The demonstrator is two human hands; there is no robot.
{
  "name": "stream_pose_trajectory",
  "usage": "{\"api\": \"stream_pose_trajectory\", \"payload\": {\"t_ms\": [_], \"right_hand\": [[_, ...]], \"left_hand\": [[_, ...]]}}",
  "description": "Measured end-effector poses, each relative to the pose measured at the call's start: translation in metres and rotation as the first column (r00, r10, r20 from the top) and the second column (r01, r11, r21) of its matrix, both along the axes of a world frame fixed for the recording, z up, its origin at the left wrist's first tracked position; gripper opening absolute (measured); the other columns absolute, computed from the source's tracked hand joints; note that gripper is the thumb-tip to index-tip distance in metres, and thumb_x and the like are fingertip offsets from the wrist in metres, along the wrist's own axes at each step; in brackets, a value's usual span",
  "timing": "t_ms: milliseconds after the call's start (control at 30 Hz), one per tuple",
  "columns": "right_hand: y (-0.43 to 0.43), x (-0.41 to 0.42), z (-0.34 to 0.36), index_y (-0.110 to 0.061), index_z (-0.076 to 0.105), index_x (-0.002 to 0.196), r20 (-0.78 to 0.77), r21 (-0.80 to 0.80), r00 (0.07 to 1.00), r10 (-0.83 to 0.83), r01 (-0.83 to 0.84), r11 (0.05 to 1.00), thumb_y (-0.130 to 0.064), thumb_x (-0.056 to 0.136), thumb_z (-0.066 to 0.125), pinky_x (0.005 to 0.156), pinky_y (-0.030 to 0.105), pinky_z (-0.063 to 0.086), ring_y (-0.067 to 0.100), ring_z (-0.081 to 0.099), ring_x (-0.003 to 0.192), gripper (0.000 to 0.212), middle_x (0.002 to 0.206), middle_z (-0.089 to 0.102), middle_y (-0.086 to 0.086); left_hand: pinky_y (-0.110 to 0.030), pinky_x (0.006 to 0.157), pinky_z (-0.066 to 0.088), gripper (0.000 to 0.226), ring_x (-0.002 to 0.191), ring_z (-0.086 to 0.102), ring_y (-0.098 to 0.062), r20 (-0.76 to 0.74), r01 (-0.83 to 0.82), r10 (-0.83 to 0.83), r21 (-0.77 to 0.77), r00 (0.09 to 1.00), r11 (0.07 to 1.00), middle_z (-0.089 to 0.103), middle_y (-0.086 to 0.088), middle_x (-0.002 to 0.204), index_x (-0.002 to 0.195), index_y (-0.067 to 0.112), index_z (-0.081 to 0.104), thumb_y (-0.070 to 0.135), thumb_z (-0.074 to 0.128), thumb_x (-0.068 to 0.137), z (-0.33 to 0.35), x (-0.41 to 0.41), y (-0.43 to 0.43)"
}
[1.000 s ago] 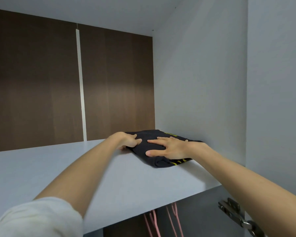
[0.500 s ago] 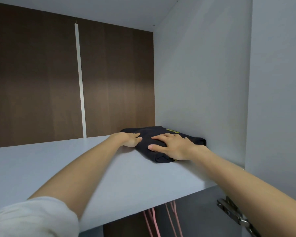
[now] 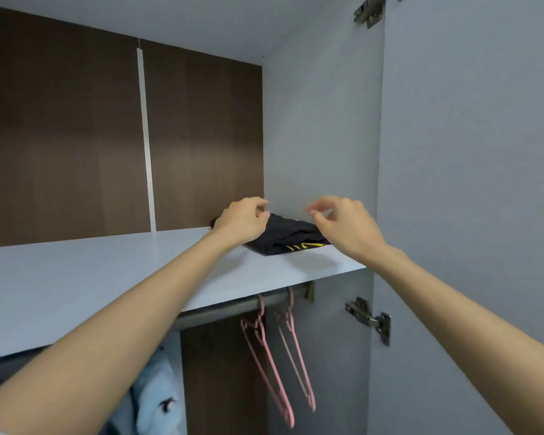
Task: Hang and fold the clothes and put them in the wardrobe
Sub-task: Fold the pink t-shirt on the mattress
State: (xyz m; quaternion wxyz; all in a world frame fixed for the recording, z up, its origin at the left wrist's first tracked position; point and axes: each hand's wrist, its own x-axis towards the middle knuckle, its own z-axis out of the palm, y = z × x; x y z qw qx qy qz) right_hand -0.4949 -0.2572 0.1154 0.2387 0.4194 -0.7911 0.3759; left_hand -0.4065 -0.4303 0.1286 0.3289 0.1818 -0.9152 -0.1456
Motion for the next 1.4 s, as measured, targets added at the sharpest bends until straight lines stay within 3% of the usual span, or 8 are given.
{"api": "stream_pose_trajectory", "payload": {"t_ms": [100, 233, 467, 667, 767, 933, 1100, 1400], "right_hand": [[0.031, 0.021, -0.007, -0.031, 0.067, 0.101, 0.055, -0.122, 0.998, 0.038, -0.031, 0.992, -0.025, 0.092, 0.049, 0.069, 0.028, 0.046, 0.002, 0.058, 0.076, 0.02, 0.085, 0.063, -0.022], [0.088, 0.059, -0.024, -0.03, 0.067, 0.104, 0.06, -0.124, 0.997, 0.044, -0.036, 0.992, -0.026, 0.093, 0.05, 0.073, 0.03, 0.049, -0.003, 0.055, 0.073, 0.02, 0.093, 0.063, -0.024], [0.189, 0.105, -0.051, -0.032, 0.066, 0.101, 0.08, -0.147, 0.996, -0.043, 0.054, 0.988, -0.028, 0.093, 0.051, 0.077, 0.036, 0.052, 0.003, 0.058, 0.077, 0.017, 0.097, 0.065, -0.024], [0.3, 0.141, -0.078, -0.032, 0.066, 0.102, 0.117, -0.16, 0.988, -0.099, 0.117, 0.98, -0.024, 0.093, 0.052, 0.074, 0.028, 0.051, 0.005, 0.059, 0.08, 0.018, 0.097, 0.065, -0.023], [0.37, 0.154, -0.099, -0.029, 0.067, 0.103, 0.133, -0.14, 0.981, -0.14, 0.158, 0.977, -0.021, 0.093, 0.053, 0.072, 0.026, 0.05, 0.005, 0.059, 0.076, 0.019, 0.094, 0.066, -0.02], [0.492, 0.176, -0.141, -0.026, 0.066, 0.106, 0.18, -0.056, 0.953, -0.243, 0.257, 0.965, -0.02, 0.095, 0.053, 0.072, 0.017, 0.048, -0.001, 0.059, 0.081, 0.018, 0.097, 0.063, -0.021], [0.6, 0.204, -0.186, -0.026, 0.064, 0.108, 0.234, 0.052, 0.888, -0.395, 0.395, 0.917, -0.021, 0.095, 0.051, 0.075, 0.029, 0.052, 0.004, 0.06, 0.08, 0.02, 0.103, 0.064, -0.017], [0.723, 0.254, -0.267, -0.025, 0.064, 0.11, 0.392, 0.209, 0.707, -0.588, 0.554, 0.806, -0.019, 0.094, 0.051, 0.077, 0.029, 0.05, 0.005, 0.059, 0.079, 0.022, 0.104, 0.066, -0.014]], "left_hand": [[-0.025, 0.099, 0.037, 0.036, 0.123, 0.049, -0.015, -0.183, 0.176, -0.148, 0.145, 0.972, 0.974, 0.056, 0.003, 0.132, 0.132, 0.023, 0.052, 0.027, 0.045, 0.097, 0.002, 0.026, 0.041], [-0.017, 0.088, 0.032, 0.035, 0.113, 0.048, -0.003, -0.294, 0.322, -0.242, 0.265, 0.925, 0.909, 0.057, 0.004, 0.128, 0.131, 0.025, 0.052, 0.025, 0.046, 0.097, -0.015, 0.054, 0.097], [-0.02, 0.088, 0.039, 0.033, 0.111, 0.054, -0.006, -0.345, 0.467, -0.357, 0.322, 0.868, 0.823, 0.061, 0.007, 0.122, 0.127, 0.027, 0.054, 0.021, 0.046, 0.095, -0.042, 0.079, 0.196], [-0.013, 0.076, 0.042, 0.024, 0.098, 0.06, -0.009, -0.384, 0.572, -0.448, 0.321, 0.807, 0.755, 0.066, 0.002, 0.109, 0.116, 0.021, 0.059, 0.014, 0.047, 0.096, -0.07, 0.101, 0.295], [-0.018, 0.08, 0.044, 0.022, 0.089, 0.06, -0.006, -0.361, 0.613, -0.505, 0.326, 0.784, 0.719, 0.067, 0.004, 0.104, 0.111, 0.023, 0.059, 0.014, 0.047, 0.096, -0.093, 0.106, 0.357], [-0.022, 0.081, 0.045, 0.021, 0.093, 0.062, -0.008, -0.281, 0.65, -0.59, 0.418, 0.757, 0.634, 0.066, 0.014, 0.1, 0.107, 0.032, 0.058, 0.019, 0.047, 0.095, -0.137, 0.115, 0.471], [-0.02, 0.082, 0.047, 0.023, 0.097, 0.061, -0.005, -0.191, 0.676, -0.681, 0.464, 0.707, 0.572, 0.064, 0.02, 0.102, 0.114, 0.032, 0.057, 0.023, 0.044, 0.097, -0.175, 0.125, 0.566], [-0.023, 0.08, 0.042, 0.028, 0.095, 0.062, -0.015, -0.021, 0.702, -0.823, 0.535, 0.568, 0.471, 0.066, 0.008, 0.105, 0.119, 0.02, 0.057, 0.014, 0.043, 0.096, -0.25, 0.118, 0.69]]}}
